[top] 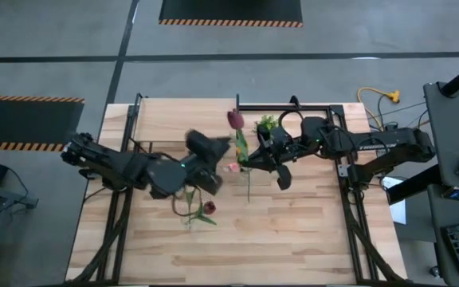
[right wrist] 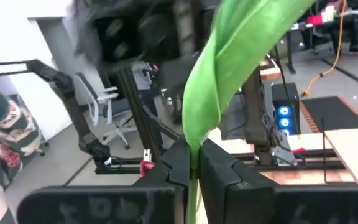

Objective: Pick and place flowers into a vace then onto a shelf
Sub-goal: Put the dark red tulip into the top transparent flower vase

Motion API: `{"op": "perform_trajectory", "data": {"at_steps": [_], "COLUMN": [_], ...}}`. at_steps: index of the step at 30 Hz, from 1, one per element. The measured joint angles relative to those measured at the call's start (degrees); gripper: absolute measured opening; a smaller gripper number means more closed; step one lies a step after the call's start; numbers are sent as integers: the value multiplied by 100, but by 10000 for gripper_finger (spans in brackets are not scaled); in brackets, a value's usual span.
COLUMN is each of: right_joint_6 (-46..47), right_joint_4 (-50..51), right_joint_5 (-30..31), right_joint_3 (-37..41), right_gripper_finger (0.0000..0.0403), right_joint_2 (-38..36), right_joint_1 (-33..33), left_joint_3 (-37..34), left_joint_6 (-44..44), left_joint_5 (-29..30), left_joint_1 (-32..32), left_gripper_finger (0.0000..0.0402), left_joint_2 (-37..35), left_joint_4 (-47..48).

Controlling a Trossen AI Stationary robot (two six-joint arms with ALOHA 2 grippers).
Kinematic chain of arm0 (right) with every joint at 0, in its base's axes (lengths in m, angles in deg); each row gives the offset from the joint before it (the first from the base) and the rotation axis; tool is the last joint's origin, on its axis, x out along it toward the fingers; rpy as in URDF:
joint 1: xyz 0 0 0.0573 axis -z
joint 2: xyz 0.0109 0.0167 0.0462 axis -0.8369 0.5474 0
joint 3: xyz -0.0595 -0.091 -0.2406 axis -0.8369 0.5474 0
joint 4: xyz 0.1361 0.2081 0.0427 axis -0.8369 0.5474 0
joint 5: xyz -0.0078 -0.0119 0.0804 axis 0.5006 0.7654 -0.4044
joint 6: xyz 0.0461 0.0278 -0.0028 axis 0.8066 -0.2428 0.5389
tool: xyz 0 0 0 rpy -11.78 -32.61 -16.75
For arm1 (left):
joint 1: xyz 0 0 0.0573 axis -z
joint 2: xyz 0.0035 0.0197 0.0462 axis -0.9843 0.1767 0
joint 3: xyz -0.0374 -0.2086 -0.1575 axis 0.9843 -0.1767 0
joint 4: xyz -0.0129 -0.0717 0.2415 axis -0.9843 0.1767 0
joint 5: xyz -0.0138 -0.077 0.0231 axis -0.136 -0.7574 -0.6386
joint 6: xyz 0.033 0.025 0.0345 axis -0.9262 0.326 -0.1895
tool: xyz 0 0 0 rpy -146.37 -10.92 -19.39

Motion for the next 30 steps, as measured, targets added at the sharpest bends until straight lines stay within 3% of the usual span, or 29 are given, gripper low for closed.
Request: {"op": "perform_trajectory", "data": {"at_steps": [4,7,9,13,16,23,30], "right_joint_6": [-255,-470,-567,-673,-904,-1505,-2008], "right_joint_4": [93,92,90,7,-8,-131,-330], "right_joint_5": [-4,-1,0,376,981,2086,3245], "right_joint_3": [42,133,202,387,538,858,1032], "right_gripper_finger": [13,13,12,12,12,12,12], "right_joint_2": [-230,-365,-443,-578,-667,-719,-707], "right_joint_1": [-4,-4,-4,-59,-186,-711,-1169], "left_joint_3": [1,-1,-1,-17,-225,-1817,-3697], "left_joint_6": [1147,2409,3426,5037,5593,5780,5990], "left_joint_5": [84,-444,-1356,-3788,-4780,-4921,-4924], "left_joint_1": [102,161,154,-51,-89,-90,-87], "left_gripper_finger": [151,152,152,152,152,152,152], "left_joint_2": [-370,-724,-1008,-1435,-1676,-2484,-4152], "left_joint_4": [235,959,1536,2243,2337,1807,692]}}
